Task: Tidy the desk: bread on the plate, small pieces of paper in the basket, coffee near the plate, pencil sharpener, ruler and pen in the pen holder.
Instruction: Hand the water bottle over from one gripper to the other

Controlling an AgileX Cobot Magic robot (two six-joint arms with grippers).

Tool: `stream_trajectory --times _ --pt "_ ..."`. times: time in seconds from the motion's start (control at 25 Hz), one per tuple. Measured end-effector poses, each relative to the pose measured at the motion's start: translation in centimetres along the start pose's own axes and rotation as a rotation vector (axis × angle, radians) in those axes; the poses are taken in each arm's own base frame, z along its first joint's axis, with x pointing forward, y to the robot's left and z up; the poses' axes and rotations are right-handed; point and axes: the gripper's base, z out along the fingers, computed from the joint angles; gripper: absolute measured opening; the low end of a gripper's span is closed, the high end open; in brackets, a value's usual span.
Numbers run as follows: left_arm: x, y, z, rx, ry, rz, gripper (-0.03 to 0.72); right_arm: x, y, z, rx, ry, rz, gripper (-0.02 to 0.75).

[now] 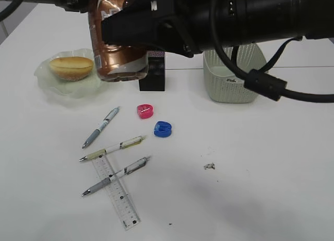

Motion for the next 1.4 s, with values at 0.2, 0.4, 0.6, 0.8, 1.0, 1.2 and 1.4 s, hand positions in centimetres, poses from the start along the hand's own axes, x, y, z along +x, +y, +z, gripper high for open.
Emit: stream_trajectory --times 0.2,0.4,0.6,0.8,1.0,1.2,1.4 --pt "0.03 -0.01 0.00 0.001 0.003 0.001 0.239 -0.11 0.04 0.00 -0.004 -0.012 0.011 0.552" --pt "-0.07 -0.06 0.00 0.006 -0.007 -0.004 0.239 -0.33 0.04 -0.04 -0.009 -0.035 0.033 0.552" --pt "-0.06 -0.07 0.00 0.008 -0.006 -0.004 0.239 -0.37 -0.01 -0.08 -0.008 -0.038 0.036 0.554" --pt "0.02 -0.06 0.01 0.010 0.002 -0.002 0.239 -0.36 0.01 -0.09 -0.009 -0.032 0.094 0.610" --pt "0.14 -0.01 0.03 0.013 0.009 -0.004 0.239 -0.34 0.05 -0.12 -0.010 -0.028 0.121 0.611" --pt "0.19 -0.09 0.03 0.023 0.015 -0.004 0.238 -0.30 0.07 -0.11 -0.012 -0.023 0.120 0.554" --pt "0.19 -0.09 0.03 0.023 0.015 -0.004 0.238 -0.38 -0.23 -0.53 -0.022 -0.019 0.122 0.532"
